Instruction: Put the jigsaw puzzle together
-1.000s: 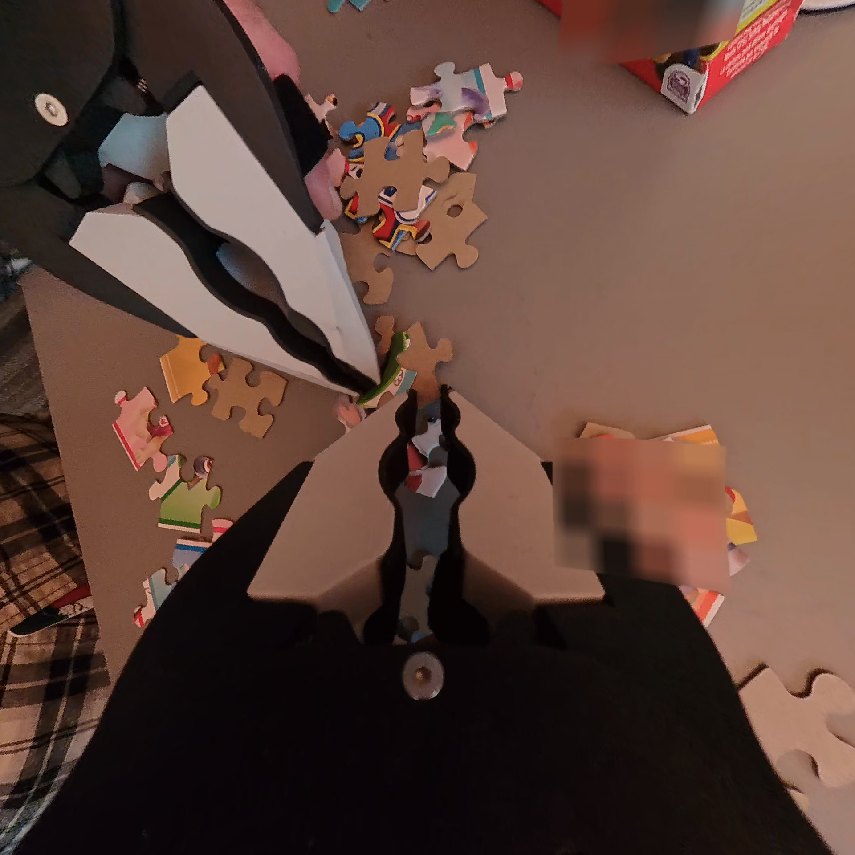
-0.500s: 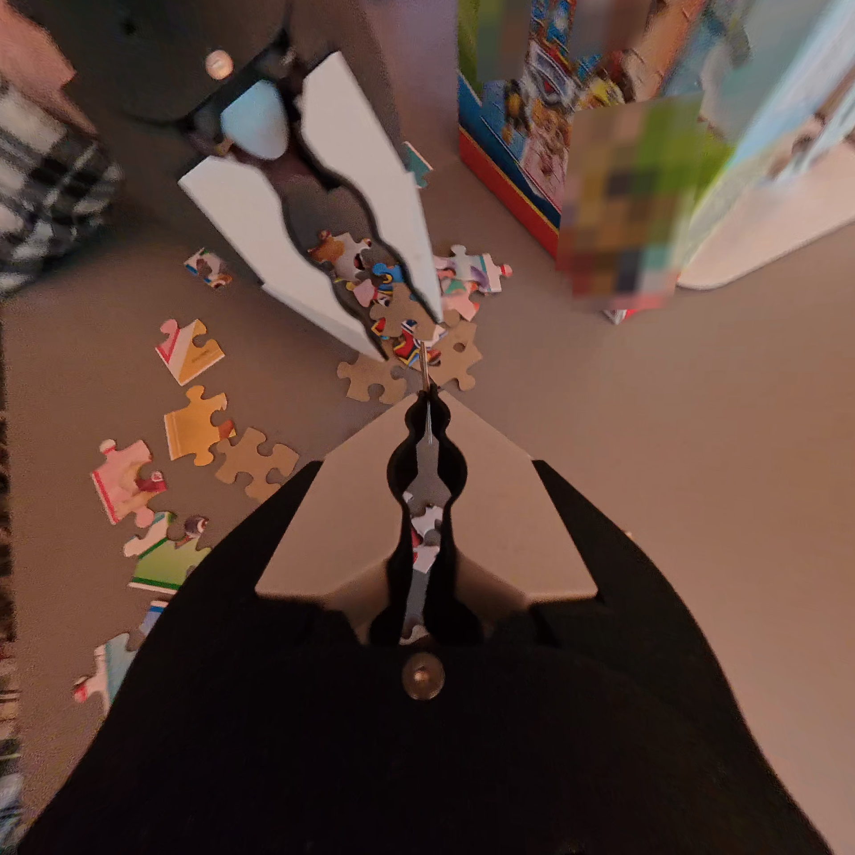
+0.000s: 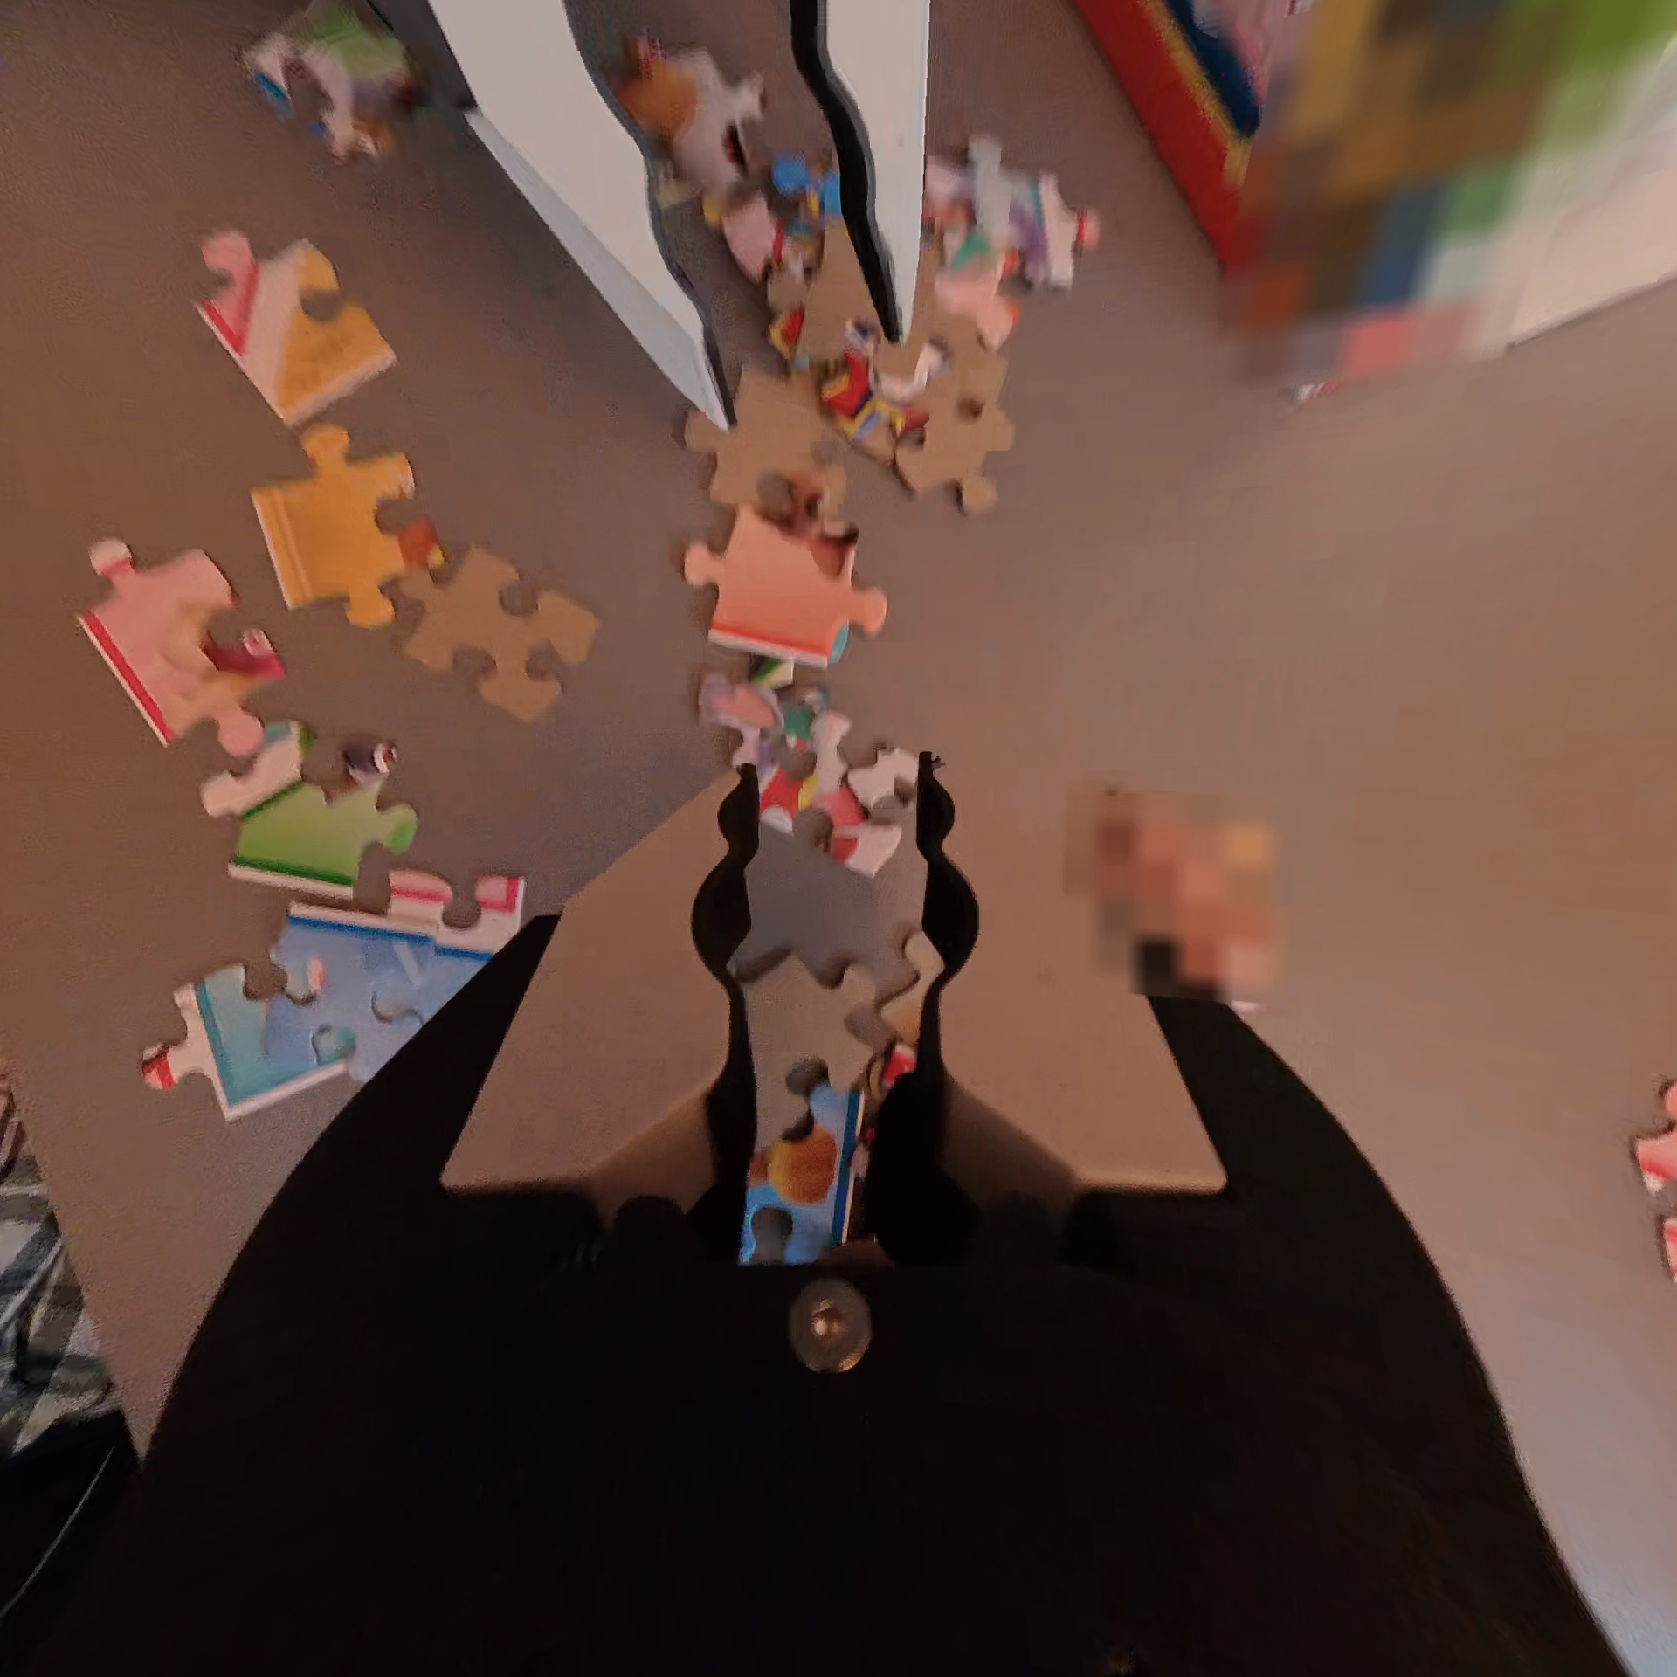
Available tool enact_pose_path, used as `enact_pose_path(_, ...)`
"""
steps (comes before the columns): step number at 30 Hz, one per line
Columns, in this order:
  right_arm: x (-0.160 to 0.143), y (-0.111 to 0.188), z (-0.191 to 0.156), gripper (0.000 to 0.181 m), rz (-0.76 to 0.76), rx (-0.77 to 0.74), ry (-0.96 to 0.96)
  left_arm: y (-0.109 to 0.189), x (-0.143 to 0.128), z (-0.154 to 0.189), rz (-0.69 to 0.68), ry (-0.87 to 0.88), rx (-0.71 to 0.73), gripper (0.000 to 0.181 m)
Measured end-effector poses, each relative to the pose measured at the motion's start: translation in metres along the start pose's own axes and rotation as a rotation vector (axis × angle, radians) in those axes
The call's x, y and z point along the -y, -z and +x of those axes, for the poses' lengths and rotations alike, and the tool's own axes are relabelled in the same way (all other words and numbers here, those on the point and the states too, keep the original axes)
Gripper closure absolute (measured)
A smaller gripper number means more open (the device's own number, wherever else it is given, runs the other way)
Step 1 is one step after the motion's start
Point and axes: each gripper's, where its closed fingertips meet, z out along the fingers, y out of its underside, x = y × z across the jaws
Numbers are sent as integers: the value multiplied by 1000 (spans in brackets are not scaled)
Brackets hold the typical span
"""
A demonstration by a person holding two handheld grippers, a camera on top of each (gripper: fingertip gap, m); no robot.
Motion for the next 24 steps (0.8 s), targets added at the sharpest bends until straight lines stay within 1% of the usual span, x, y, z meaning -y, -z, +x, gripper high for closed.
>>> enact_pose_path(2,-11,-6,-3,150,-31,22,-17,-10,5,10,-11,-30,-23,141)
enact_pose_path(5,-18,-19,-6,153,-73,25,-3,-22,3,16,-67,-68,-21,139)
enact_pose_path(7,-12,-25,-8,158,-44,35,-10,-27,7,20,-53,-63,-40,139)
enact_pose_path(13,-5,-29,-6,160,-37,20,13,-31,11,21,-23,-19,-77,140)
enact_pose_path(16,4,-26,-7,157,20,47,-21,-31,11,23,-15,-16,-90,140)
enact_pose_path(18,10,-26,-6,152,48,59,-53,-31,13,24,-7,-29,-88,141)
enact_pose_path(21,14,-35,-5,146,62,106,-141,-32,17,26,12,-99,-63,141)
enact_pose_path(22,15,-38,-3,144,65,119,-171,-31,19,27,20,-151,-35,145)
enact_pose_path(23,15,-41,-2,144,70,133,-194,-31,20,29,13,-209,-14,159)
enact_pose_path(24,16,-41,-2,150,79,152,-203,-32,21,30,3,-252,11,159)
